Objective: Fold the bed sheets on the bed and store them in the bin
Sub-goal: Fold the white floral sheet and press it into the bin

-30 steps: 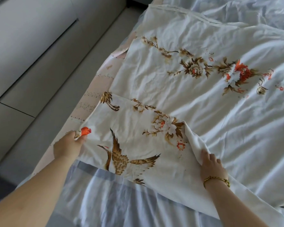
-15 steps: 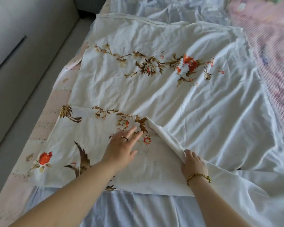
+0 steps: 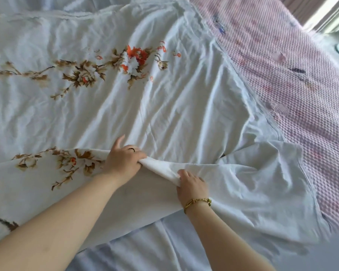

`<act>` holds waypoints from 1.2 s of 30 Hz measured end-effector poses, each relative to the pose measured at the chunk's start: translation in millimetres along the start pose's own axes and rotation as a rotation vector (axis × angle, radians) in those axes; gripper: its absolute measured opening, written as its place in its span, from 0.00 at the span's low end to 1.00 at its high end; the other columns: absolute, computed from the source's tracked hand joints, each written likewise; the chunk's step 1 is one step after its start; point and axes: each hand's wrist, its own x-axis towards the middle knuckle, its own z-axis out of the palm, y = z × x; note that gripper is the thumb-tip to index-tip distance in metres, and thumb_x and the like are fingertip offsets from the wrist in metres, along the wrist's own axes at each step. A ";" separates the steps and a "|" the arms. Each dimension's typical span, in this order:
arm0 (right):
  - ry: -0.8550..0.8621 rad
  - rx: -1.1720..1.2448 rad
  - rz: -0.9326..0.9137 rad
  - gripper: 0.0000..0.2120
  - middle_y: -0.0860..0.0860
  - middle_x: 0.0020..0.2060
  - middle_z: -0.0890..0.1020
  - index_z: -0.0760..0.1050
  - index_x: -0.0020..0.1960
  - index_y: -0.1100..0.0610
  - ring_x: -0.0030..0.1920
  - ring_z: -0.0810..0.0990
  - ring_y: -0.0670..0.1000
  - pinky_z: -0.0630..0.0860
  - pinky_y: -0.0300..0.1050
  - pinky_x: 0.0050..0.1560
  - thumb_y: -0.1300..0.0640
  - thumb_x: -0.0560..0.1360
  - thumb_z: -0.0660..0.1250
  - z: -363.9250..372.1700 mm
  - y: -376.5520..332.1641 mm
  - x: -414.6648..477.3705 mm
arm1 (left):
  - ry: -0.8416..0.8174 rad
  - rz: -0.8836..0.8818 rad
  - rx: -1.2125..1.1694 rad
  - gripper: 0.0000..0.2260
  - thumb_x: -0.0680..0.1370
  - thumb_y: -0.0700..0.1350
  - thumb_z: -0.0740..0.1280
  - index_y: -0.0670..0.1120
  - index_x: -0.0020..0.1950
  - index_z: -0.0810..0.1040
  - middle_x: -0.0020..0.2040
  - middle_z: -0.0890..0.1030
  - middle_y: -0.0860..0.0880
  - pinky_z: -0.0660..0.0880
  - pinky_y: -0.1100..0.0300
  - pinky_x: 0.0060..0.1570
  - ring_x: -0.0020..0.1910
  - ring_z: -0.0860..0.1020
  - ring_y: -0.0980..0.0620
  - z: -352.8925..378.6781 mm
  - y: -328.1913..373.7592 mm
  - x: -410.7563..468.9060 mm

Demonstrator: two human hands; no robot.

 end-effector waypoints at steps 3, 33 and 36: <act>0.175 -0.075 -0.036 0.15 0.49 0.34 0.82 0.78 0.41 0.56 0.35 0.82 0.47 0.72 0.36 0.37 0.61 0.55 0.75 -4.1 31.6 -6.8 | 0.094 -0.063 -0.019 0.06 0.57 0.37 0.68 0.45 0.31 0.82 0.27 0.81 0.48 0.64 0.51 0.60 0.27 0.80 0.50 -8.0 -1.8 -4.6; -0.286 -0.190 -0.293 0.12 0.50 0.51 0.78 0.76 0.57 0.51 0.51 0.75 0.51 0.67 0.39 0.45 0.53 0.78 0.57 -214.6 259.9 132.4 | -0.503 -0.286 -0.462 0.25 0.77 0.53 0.63 0.50 0.71 0.62 0.66 0.72 0.48 0.56 0.62 0.60 0.66 0.67 0.50 7.7 229.7 268.6; -0.420 -0.157 -0.225 0.11 0.48 0.45 0.74 0.75 0.57 0.52 0.46 0.74 0.49 0.72 0.42 0.47 0.50 0.76 0.62 -216.2 284.0 139.0 | -0.592 -0.353 -0.532 0.09 0.79 0.51 0.60 0.46 0.49 0.73 0.49 0.76 0.47 0.63 0.59 0.44 0.51 0.73 0.47 17.0 231.3 277.9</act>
